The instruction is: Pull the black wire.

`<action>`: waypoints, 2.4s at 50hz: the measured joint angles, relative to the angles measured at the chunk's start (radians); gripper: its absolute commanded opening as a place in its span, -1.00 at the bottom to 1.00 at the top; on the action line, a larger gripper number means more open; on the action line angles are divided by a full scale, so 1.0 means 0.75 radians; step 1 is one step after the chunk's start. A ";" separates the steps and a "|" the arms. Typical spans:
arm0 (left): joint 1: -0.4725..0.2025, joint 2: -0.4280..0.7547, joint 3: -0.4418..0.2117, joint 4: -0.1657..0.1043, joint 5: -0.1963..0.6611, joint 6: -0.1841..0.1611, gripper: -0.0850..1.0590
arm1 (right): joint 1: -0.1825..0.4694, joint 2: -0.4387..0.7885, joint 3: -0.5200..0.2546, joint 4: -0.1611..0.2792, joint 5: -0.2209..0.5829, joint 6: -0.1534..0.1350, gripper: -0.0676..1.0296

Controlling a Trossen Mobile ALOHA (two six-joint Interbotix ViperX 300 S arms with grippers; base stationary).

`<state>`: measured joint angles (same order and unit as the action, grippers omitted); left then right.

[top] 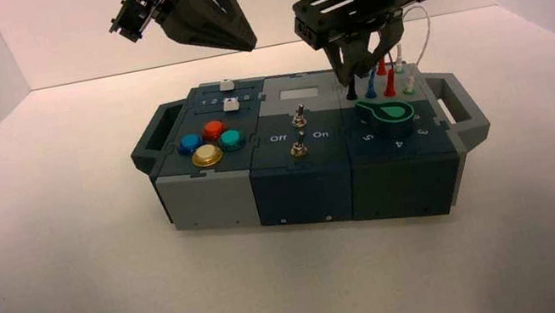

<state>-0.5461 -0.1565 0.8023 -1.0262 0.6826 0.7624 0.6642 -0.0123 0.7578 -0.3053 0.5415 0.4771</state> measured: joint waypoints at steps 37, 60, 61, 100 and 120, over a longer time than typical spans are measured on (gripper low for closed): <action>0.002 -0.002 -0.008 0.000 0.008 0.000 -0.91 | 0.000 0.047 -0.016 -0.002 -0.002 0.002 -0.25; 0.002 0.000 -0.010 0.000 0.014 0.000 -0.91 | 0.000 0.070 -0.027 0.000 0.010 0.002 -0.45; 0.000 0.000 -0.010 0.000 0.014 0.000 -0.91 | 0.000 0.070 -0.027 -0.002 0.012 0.000 -0.56; 0.000 0.000 -0.016 0.000 0.025 0.000 -0.91 | -0.004 -0.072 -0.072 -0.004 0.215 -0.031 -0.91; 0.002 -0.012 -0.016 0.000 0.035 0.002 -0.91 | -0.006 -0.133 -0.063 0.319 0.239 -0.256 -0.91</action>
<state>-0.5446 -0.1657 0.7900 -1.0262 0.7087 0.7639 0.6596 -0.1120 0.7102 -0.0660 0.7210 0.2853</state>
